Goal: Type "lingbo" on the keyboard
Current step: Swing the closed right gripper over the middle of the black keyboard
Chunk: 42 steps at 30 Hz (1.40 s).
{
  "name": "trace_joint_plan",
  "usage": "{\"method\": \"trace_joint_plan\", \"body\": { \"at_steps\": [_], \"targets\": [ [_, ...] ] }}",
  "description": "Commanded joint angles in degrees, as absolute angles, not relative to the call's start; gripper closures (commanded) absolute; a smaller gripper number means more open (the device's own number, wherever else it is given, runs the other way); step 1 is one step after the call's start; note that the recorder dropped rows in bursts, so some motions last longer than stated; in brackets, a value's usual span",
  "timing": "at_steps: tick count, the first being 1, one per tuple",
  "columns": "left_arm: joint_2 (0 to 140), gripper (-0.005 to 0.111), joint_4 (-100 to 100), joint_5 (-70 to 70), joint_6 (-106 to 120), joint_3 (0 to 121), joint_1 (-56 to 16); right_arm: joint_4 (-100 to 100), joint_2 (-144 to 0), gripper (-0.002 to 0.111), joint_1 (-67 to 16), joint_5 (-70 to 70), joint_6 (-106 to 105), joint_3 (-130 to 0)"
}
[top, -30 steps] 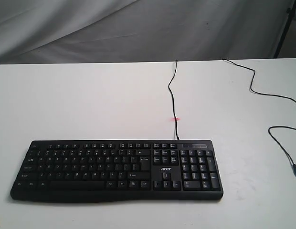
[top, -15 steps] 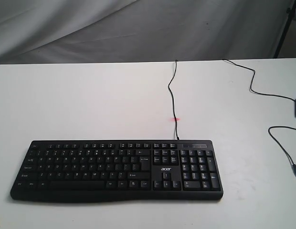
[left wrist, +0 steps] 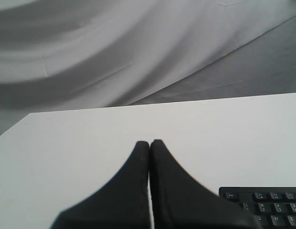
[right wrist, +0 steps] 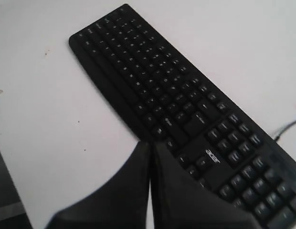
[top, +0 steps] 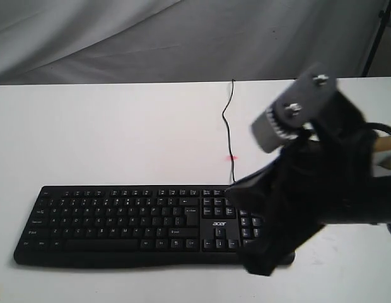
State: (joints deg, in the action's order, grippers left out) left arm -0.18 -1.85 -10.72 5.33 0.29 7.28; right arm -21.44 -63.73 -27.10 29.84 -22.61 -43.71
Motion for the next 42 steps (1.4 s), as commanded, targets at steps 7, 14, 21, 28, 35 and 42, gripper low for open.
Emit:
{"method": "trace_joint_plan", "body": {
  "at_steps": [7, 14, 21, 28, 35, 42],
  "targets": [
    [0.0, 0.106, -1.82, -10.48, 5.18, 0.0, 7.07, -17.22, -87.61, 0.108, -32.73, 25.48, -28.49, -61.53],
    [0.0, 0.106, -1.82, -10.48, 5.18, 0.0, 7.07, -17.94, -98.48, 0.108, -35.06, 21.39, -27.98, -67.35],
    [0.0, 0.106, -1.82, -10.48, 5.18, 0.0, 7.07, -18.09, -105.89, 0.108, -36.0, 14.53, -27.98, -67.48],
    [0.0, 0.106, -1.82, -10.48, 5.18, 0.0, 7.07, -18.41, -109.14, 0.108, -36.0, 10.02, -28.09, -67.48],
    [0.0, 0.106, -1.82, -10.48, 5.18, 0.0, 7.07, -16.94, -113.04, 0.108, -35.43, 4.14, -28.21, -67.48],
    [0.0, 0.106, -1.82, -10.48, 5.18, 0.0, 7.07, -15.3, -114.27, 0.108, -34.68, 3.01, -28.21, -66.49]
  ]
}}
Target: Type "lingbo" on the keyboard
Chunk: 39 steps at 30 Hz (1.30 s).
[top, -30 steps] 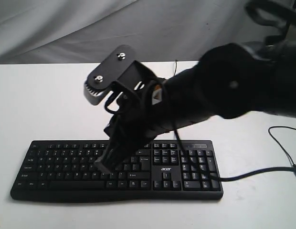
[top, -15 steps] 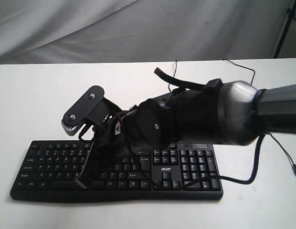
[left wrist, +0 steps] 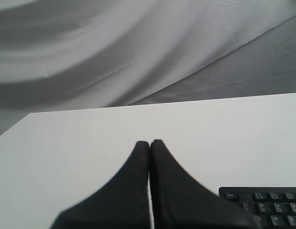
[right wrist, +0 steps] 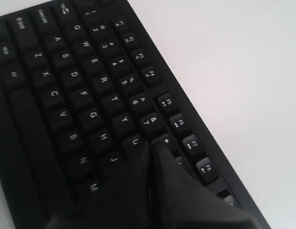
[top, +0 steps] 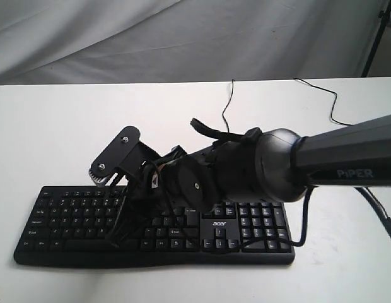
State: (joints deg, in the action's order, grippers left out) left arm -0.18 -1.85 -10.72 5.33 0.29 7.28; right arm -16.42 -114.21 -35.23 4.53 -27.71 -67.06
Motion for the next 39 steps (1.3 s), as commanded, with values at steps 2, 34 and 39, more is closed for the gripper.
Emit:
{"method": "trace_joint_plan", "body": {
  "at_steps": [2, 34, 39],
  "targets": [
    [0.0, 0.106, -1.82, -10.48, 5.18, 0.0, 7.07, -15.3, -114.27, 0.108, -34.68, 2.39, -28.21, -65.59],
    [0.0, 0.106, -1.82, -10.48, 5.18, 0.0, 7.07, -11.88, -113.49, 0.108, -36.02, -1.25, -28.44, -60.44],
    [0.0, 0.106, -1.82, -10.48, 5.18, 0.0, 7.07, -11.88, -113.49, 0.108, -36.02, -2.01, -28.43, -60.44]
  ]
}}
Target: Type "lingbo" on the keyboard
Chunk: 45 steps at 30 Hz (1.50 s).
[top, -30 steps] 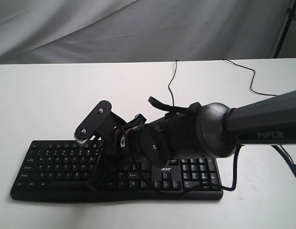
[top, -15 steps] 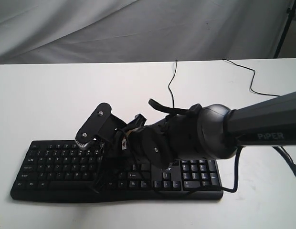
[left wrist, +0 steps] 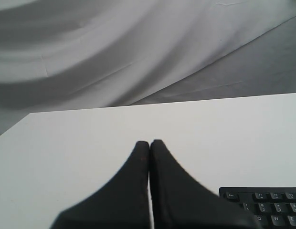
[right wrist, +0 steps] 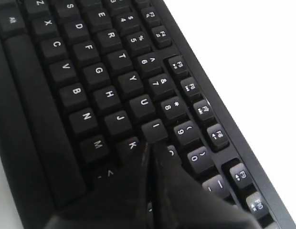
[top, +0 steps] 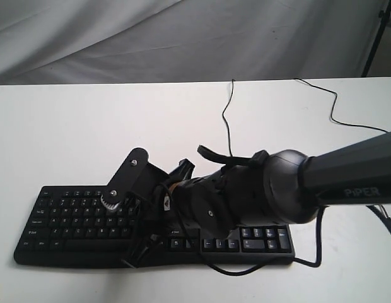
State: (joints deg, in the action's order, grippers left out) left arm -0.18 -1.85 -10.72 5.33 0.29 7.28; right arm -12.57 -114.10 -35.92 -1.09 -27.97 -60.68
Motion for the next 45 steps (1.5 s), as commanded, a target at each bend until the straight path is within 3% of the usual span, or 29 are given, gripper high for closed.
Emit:
{"method": "trace_joint_plan", "body": {
  "at_steps": [1, 39, 45],
  "targets": [
    [0.0, 0.106, -1.82, -10.48, 5.18, 0.0, 7.07, -11.88, -113.49, 0.108, -36.02, -2.24, -28.43, -60.44],
    [0.0, 0.106, -1.82, -10.48, 5.18, 0.0, 7.07, -11.87, -114.71, 0.108, -35.8, -2.41, -29.53, -60.44],
    [0.0, 0.106, -1.82, -10.48, 5.18, 0.0, 7.07, -10.32, -114.64, 0.108, -35.8, 0.47, -29.53, -66.71]
  ]
}}
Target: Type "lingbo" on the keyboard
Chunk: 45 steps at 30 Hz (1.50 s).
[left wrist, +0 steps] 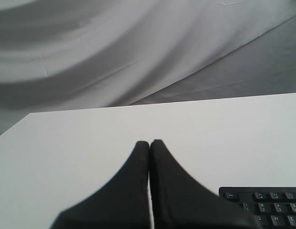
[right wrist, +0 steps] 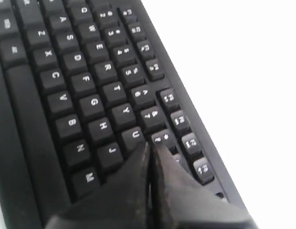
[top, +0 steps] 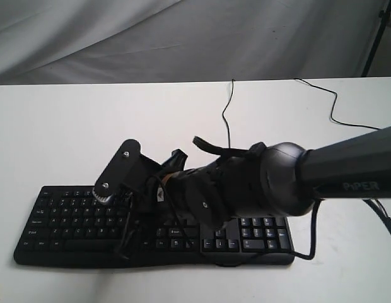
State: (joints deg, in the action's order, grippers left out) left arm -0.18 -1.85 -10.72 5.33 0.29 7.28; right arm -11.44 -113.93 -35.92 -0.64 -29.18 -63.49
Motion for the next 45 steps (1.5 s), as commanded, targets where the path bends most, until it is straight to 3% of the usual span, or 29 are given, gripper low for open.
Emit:
{"method": "trace_joint_plan", "body": {
  "at_steps": [1, 45],
  "targets": [
    [0.0, 0.106, -1.82, -10.48, 5.18, 0.0, 7.07, -10.14, -114.98, 0.108, -35.8, 0.59, -29.53, -67.36],
    [0.0, 0.106, -1.82, -10.48, 5.18, 0.0, 7.07, -8.48, -118.41, 0.108, -34.74, 1.04, -29.53, -68.8]
  ]
}}
